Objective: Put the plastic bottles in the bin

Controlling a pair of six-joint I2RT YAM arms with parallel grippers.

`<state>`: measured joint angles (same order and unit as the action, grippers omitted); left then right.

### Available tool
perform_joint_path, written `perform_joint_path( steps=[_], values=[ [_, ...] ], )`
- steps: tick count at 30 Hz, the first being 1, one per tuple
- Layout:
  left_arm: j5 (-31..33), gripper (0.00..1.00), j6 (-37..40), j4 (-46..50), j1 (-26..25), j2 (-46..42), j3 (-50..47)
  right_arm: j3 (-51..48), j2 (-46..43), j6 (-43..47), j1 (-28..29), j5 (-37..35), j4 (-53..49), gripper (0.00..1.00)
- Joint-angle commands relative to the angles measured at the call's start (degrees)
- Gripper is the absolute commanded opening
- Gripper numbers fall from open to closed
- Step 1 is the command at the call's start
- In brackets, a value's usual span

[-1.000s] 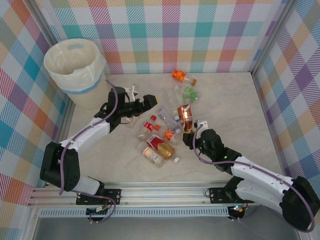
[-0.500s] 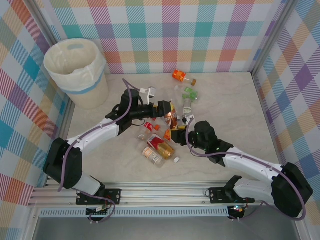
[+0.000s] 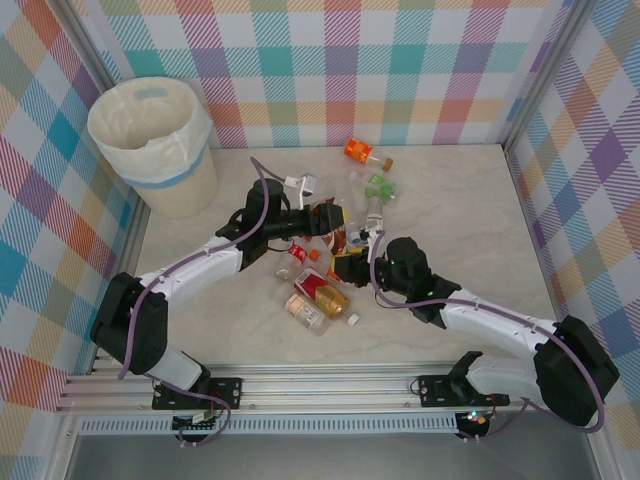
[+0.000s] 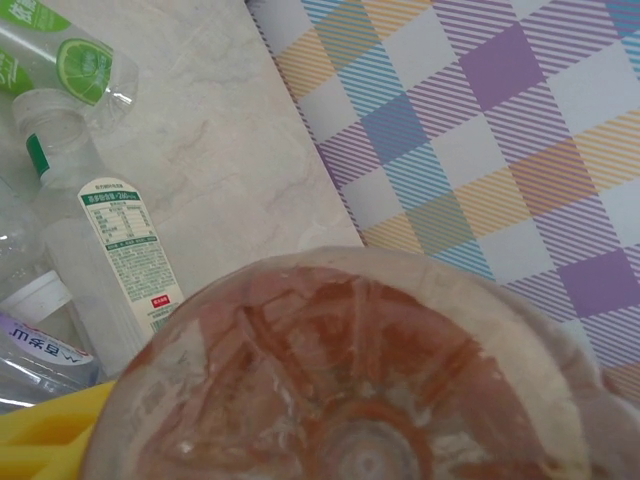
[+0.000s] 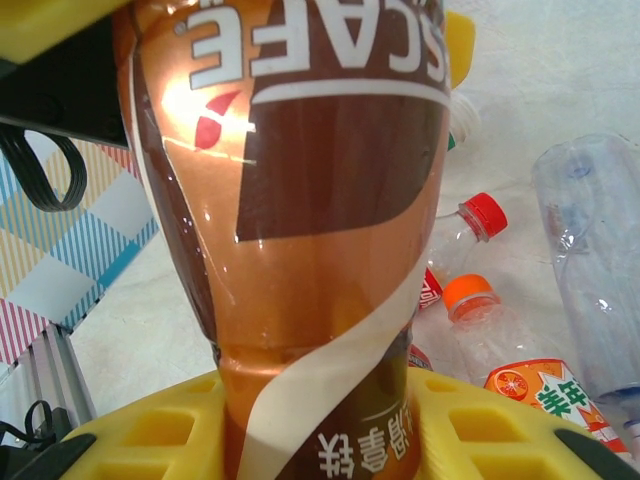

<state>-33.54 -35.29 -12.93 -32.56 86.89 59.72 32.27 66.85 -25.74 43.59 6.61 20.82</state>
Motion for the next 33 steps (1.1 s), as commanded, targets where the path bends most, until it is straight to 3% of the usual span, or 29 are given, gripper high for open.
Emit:
perform_joint_path(
  steps=[1, 6, 11, 20, 25, 33],
  values=[
    [0.08, 0.67, 0.18, -1.86, -0.49, 0.11, 0.59, 1.79, 0.21, -0.56, 0.09, 1.69, 2.94, 0.25],
    [1.86, 0.64, 0.55, 0.09, -0.49, -0.14, 0.96, 2.92, -0.43, 0.80, 0.09, 1.65, 0.62, 0.33],
    [5.18, 0.60, 1.36, 2.07, -0.49, -0.81, 1.45, 3.90, -1.26, 2.44, 0.08, -0.15, -2.48, 0.64],
    [16.18, 0.58, 5.32, 10.58, -0.31, -3.47, 3.43, 3.63, -4.41, 2.76, 0.09, -6.60, -6.99, 0.89],
    [22.69, 0.58, 9.14, 16.87, 0.95, -5.20, 6.04, 2.83, -6.09, 2.05, 0.03, -11.92, -8.24, 1.00],
    [37.34, 0.59, 15.11, 26.91, 3.51, -8.49, 12.72, 2.71, -6.95, -5.64, 0.09, -29.43, -14.50, 1.00]
  ],
)
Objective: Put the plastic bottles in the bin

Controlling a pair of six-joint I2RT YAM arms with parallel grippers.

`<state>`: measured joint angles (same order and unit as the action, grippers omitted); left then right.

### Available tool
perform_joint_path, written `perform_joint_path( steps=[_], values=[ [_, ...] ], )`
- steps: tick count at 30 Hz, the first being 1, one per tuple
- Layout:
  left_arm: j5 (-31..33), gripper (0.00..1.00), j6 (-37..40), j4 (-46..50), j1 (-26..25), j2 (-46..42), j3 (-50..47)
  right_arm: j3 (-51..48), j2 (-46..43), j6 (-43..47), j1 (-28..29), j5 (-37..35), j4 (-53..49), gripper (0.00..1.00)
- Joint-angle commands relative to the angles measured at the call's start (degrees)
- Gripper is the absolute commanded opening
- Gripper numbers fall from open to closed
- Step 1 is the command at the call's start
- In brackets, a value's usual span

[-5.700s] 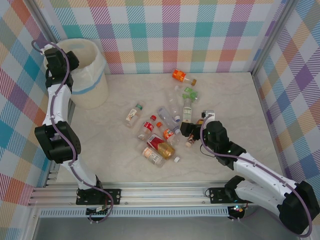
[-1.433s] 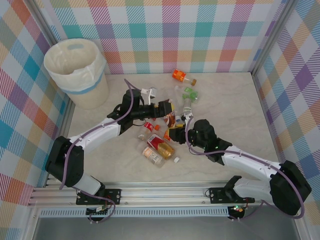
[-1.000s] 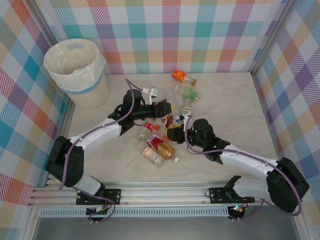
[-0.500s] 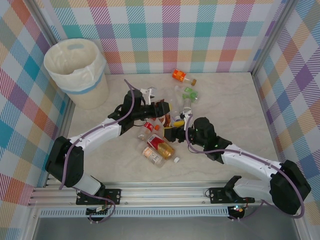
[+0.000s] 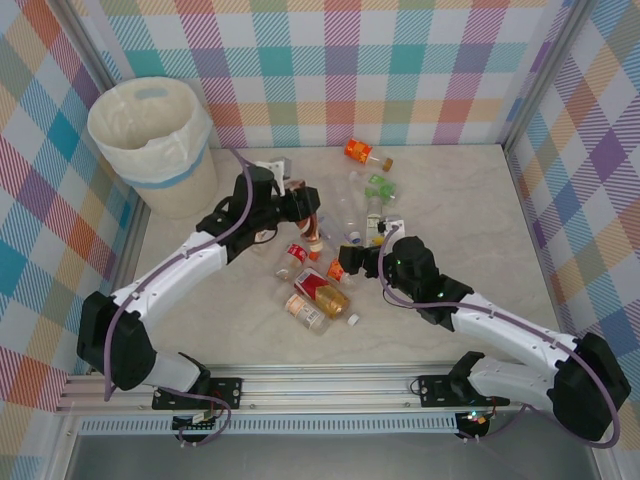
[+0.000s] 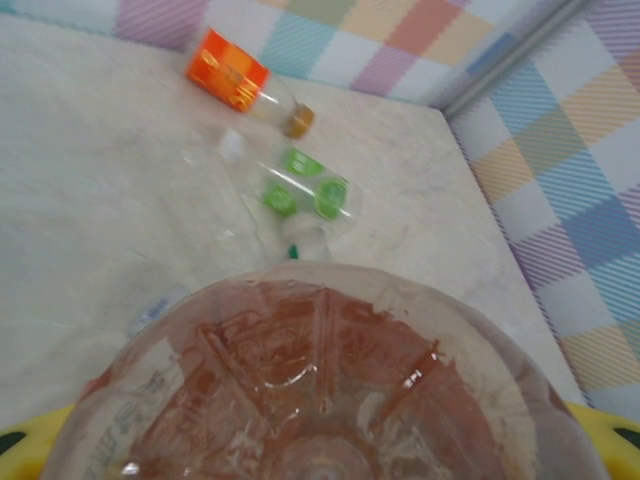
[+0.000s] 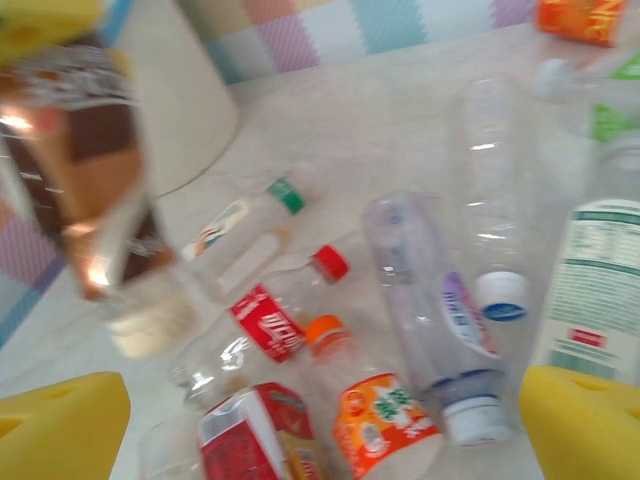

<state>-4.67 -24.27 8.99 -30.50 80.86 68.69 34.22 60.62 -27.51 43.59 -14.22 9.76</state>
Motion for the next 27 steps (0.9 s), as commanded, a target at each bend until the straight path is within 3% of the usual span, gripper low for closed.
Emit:
perform_joint_path(
  steps=[1, 6, 12, 20, 27],
  values=[
    [10.34, 0.59, 5.03, 6.24, 2.19, -2.67, 5.05, 0.76, -0.60, -4.42, 0.09, -9.79, -4.24, 1.00],
    [19.15, 0.59, 10.60, 11.92, 5.49, -2.52, 12.62, 0.85, 0.46, -6.09, 0.09, -13.36, -6.20, 1.00],
    [30.47, 0.61, 21.18, 10.90, 9.08, -1.63, 20.80, 1.24, 1.39, -5.90, 0.09, -13.30, -6.29, 1.00],
    [32.39, 0.63, 28.85, 7.93, 18.26, 3.86, 31.53, 1.78, 1.10, -6.19, 0.09, -12.72, -7.94, 1.00],
    [26.10, 0.62, 24.63, 12.02, 28.65, 12.54, 43.57, 1.06, -0.47, -6.79, 0.08, -13.03, -8.62, 1.00]
  ],
)
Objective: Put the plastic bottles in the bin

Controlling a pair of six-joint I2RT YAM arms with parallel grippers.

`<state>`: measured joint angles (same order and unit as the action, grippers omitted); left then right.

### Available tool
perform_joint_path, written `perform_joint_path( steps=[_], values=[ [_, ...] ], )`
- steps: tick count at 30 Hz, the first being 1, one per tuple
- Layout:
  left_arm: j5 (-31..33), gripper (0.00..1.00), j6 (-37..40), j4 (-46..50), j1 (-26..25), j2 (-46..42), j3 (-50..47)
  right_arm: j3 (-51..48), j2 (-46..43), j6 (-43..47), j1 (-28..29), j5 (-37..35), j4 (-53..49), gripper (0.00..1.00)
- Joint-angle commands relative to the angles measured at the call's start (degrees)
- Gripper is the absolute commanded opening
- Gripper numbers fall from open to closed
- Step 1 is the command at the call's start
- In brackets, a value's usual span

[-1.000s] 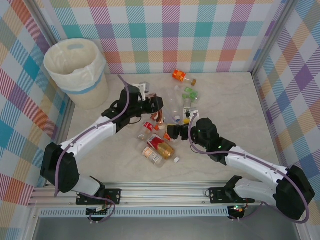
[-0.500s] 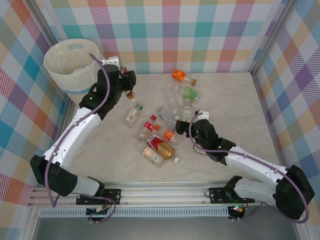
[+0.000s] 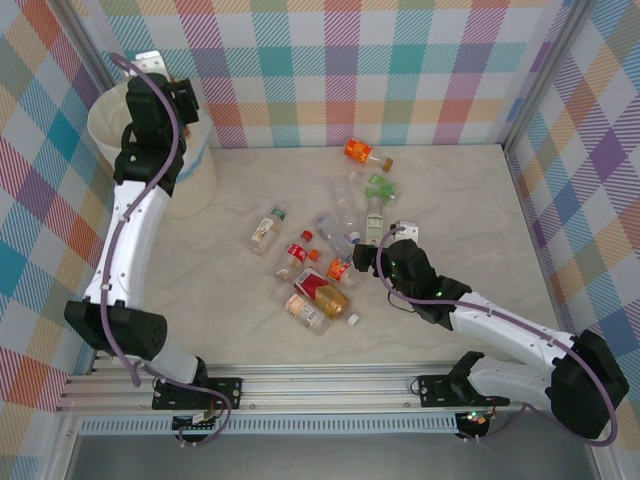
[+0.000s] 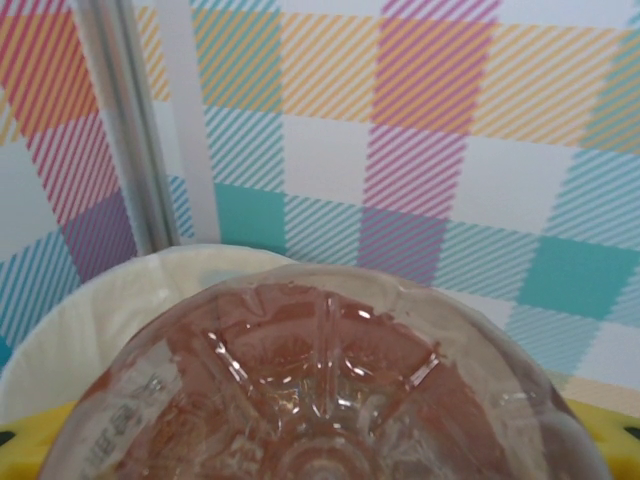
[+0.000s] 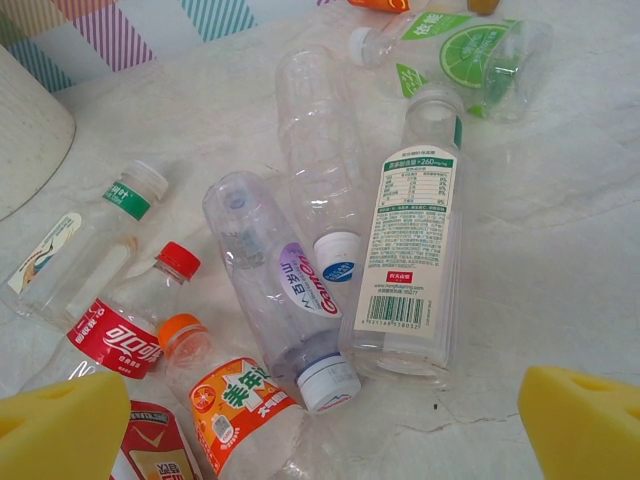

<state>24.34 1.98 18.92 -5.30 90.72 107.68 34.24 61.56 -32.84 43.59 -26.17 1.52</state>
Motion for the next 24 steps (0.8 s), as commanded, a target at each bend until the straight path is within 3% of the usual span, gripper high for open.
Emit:
perform_joint_path(
  steps=[1, 7, 11, 18, 24],
  values=[
    [-3.35, 0.62, -2.12, 2.95, 4.43, 4.01, 6.17, 0.85, -1.57, -1.75, 0.08, -1.11, -0.29, 1.00],
    [-7.97, 0.62, -5.87, 10.45, 8.49, 12.15, 17.49, 0.53, -2.28, -3.32, 0.08, -0.81, -0.75, 1.00],
    [-7.69, 0.62, -3.56, 19.25, 8.68, 18.87, 27.74, 0.23, -3.10, -3.63, 0.09, -0.81, -1.37, 1.00],
    [-8.17, 0.63, -4.36, 13.55, 11.18, 22.01, 25.44, 0.31, -3.55, -3.55, 0.09, -0.89, -1.08, 1.00],
    [-11.65, 0.71, -7.45, 14.63, 11.50, 25.42, 26.85, 0.06, -3.82, -4.27, 0.06, -0.90, -1.69, 1.00]
  ],
)
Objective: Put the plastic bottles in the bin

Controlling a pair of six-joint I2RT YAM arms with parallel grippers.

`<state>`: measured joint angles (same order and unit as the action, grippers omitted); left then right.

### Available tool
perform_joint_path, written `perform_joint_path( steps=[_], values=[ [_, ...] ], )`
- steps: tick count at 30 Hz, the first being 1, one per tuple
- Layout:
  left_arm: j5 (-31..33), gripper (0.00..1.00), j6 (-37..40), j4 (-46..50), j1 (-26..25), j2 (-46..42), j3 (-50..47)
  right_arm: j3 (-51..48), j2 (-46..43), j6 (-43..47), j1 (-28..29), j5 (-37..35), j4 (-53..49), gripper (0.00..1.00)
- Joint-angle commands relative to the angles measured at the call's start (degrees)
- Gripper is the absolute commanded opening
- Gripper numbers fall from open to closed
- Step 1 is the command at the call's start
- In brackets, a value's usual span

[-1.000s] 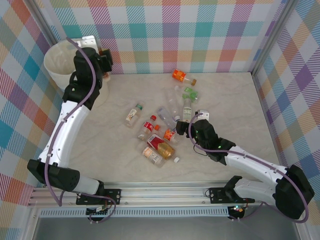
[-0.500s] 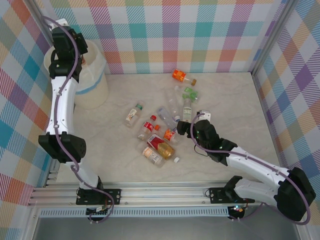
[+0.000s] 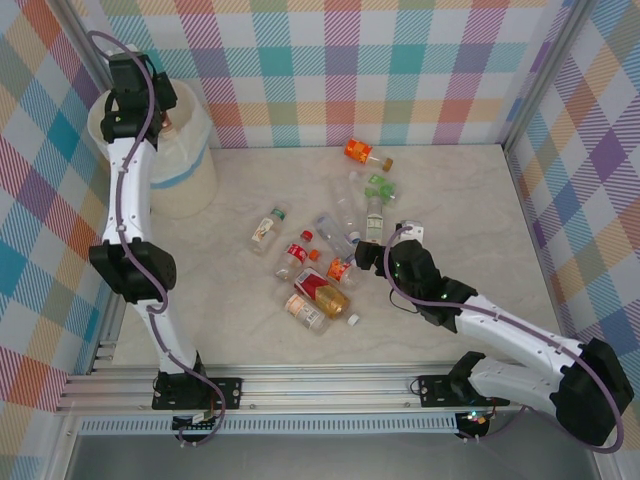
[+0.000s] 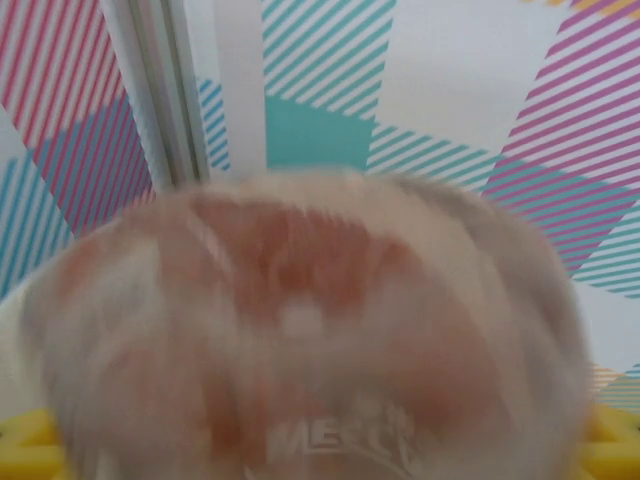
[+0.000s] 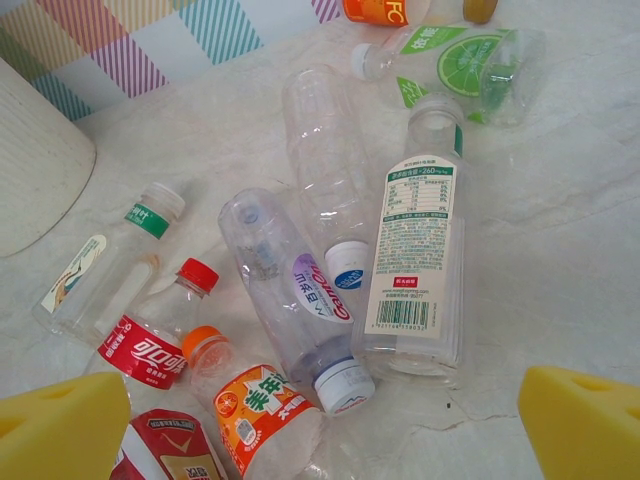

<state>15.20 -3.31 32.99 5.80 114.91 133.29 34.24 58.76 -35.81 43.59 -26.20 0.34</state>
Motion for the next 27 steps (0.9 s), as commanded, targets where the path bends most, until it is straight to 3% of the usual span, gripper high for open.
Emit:
perform_joint_path(
  steps=[1, 12, 27],
  values=[
    [-2.55, 0.72, -2.99, 0.58, 0.44, 1.64, 0.93, -0.02, -1.10, -1.49, 0.09, -0.92, -0.52, 1.00],
    [-4.80, 1.00, -6.56, 0.83, 1.05, 2.00, -0.29, -0.45, -1.02, -0.57, 0.04, -1.22, -0.83, 1.00],
    [-15.87, 1.00, -14.66, -16.53, 0.96, -17.95, -25.49, 2.05, 7.67, 0.85, -0.99, -2.33, -6.38, 1.00]
  ],
)
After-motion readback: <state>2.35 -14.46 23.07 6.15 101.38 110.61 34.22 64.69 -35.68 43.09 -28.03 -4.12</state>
